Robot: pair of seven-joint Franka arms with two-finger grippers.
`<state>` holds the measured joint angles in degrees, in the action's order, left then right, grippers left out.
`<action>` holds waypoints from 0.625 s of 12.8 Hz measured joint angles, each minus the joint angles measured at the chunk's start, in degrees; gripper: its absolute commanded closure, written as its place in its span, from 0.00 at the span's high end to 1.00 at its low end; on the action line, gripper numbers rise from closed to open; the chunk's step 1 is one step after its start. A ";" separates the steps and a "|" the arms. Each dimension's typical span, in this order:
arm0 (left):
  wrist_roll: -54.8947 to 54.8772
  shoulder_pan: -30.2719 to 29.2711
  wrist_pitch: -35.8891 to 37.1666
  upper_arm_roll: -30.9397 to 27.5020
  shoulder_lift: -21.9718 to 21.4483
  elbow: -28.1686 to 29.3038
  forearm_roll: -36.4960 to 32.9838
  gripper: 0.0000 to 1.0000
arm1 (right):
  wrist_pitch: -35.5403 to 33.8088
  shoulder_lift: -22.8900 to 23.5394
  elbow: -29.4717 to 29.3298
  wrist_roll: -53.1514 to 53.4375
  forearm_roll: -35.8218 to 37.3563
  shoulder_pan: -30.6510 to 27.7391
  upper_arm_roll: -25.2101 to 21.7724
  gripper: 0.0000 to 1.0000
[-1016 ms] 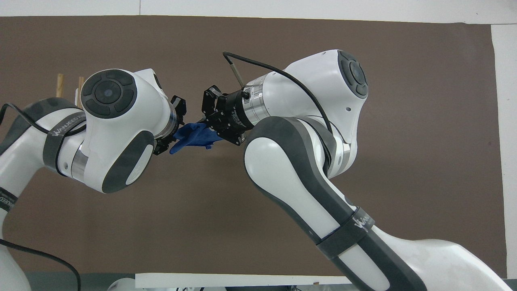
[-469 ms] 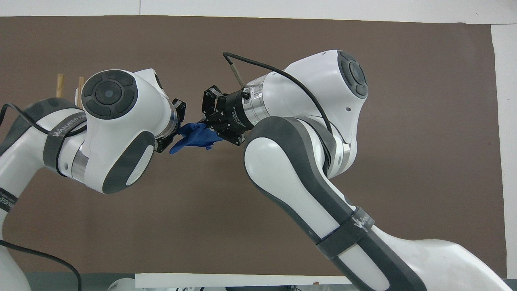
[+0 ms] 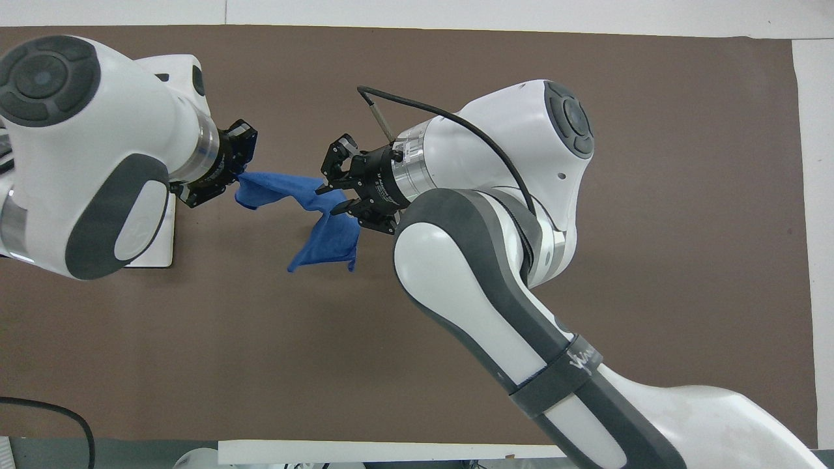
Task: Right arm passes towel to left arm to hang
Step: 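Open the right gripper while the left gripper carries the towel away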
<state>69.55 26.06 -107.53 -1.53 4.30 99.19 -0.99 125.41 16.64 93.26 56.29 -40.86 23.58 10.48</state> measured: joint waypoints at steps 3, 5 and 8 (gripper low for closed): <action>-2.18 -2.00 1.46 -0.08 -0.76 -2.36 0.00 0.00 | 0.15 0.00 0.03 -7.55 9.74 -2.18 -0.45 1.00; -8.45 -5.46 2.26 -0.16 -1.46 -2.95 -0.01 0.00 | 0.16 0.01 0.18 -13.70 14.84 -6.96 -0.59 1.00; -20.73 -12.43 2.35 -0.38 -1.64 -2.95 0.01 0.00 | -1.02 0.06 0.41 -25.20 23.87 -14.44 -0.68 1.00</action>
<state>48.82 13.63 -105.18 -1.90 2.66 96.25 -0.98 124.39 16.70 93.66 31.09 -16.99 9.15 9.80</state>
